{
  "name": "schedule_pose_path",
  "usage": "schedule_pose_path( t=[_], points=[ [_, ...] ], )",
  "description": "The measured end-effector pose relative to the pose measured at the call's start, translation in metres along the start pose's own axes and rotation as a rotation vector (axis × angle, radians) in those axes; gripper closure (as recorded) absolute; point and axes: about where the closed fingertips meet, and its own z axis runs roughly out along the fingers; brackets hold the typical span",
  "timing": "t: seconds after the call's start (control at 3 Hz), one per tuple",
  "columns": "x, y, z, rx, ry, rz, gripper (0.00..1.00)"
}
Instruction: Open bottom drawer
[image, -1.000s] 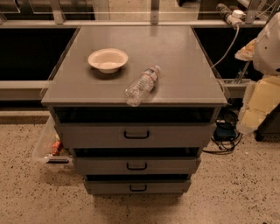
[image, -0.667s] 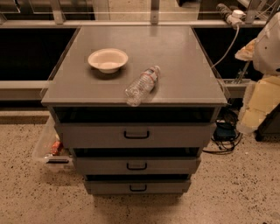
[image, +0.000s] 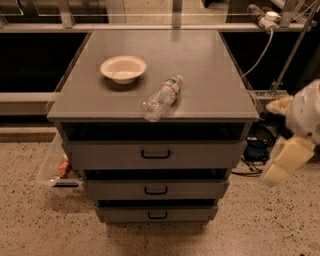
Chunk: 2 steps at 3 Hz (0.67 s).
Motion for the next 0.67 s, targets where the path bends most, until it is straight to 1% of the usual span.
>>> schedule_pose_path(
  t=[0.33, 0.67],
  points=[
    [0.044, 0.030, 0.081, -0.075, -0.111, 0.144, 0.00],
    [0.069, 0.030, 0.157, -0.110, -0.184, 0.243, 0.00]
  ],
)
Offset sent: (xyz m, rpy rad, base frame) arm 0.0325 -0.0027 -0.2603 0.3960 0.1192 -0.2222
